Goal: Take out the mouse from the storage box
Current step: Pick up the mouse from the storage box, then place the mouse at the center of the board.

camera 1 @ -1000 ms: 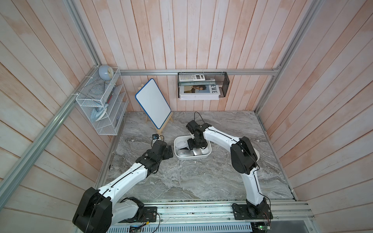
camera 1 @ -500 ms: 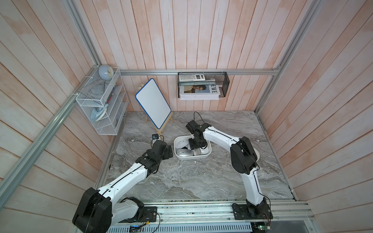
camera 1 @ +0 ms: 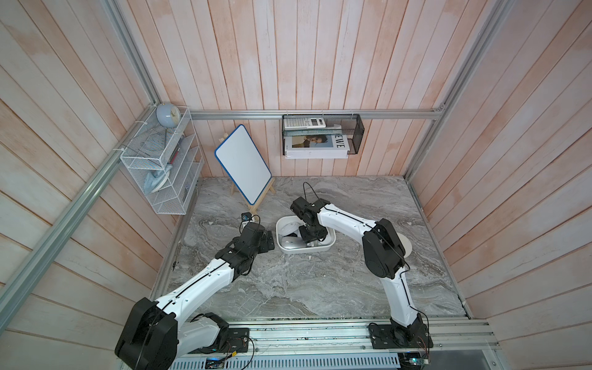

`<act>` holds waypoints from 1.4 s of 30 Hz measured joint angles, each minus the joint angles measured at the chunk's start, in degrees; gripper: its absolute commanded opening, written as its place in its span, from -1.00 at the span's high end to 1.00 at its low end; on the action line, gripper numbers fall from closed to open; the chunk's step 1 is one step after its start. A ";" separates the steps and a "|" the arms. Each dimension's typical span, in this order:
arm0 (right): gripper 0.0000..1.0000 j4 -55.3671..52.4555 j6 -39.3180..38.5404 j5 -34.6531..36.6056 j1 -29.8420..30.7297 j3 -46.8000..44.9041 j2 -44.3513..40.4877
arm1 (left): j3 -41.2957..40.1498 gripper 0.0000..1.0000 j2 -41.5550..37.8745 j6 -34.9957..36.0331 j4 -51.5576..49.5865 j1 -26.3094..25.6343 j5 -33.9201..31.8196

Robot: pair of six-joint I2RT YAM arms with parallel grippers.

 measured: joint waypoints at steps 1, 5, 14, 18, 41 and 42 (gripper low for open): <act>0.29 -0.68 0.11 0.44 0.09 0.52 0.61 | 0.00 -1.00 0.00 -0.07 0.00 0.00 0.00; 0.47 -2.60 0.52 1.64 0.13 2.54 2.84 | 0.00 -1.00 0.00 -0.13 0.02 0.00 0.00; 0.65 -4.09 0.22 4.09 0.92 3.23 2.27 | -0.02 -1.00 0.00 -0.13 0.04 0.00 -0.39; 0.66 -5.75 -0.09 5.03 0.94 4.37 0.15 | -0.02 -1.00 0.00 -0.13 0.20 0.00 -0.37; 0.68 -11.34 6.43 5.38 3.23 -20.57 -31.93 | -0.76 -1.00 -2.58 -0.81 -0.26 -0.02 0.55; 0.68 -11.21 7.37 5.35 3.23 -23.21 -33.64 | -0.76 -1.00 -2.60 -0.98 -0.26 -0.02 0.57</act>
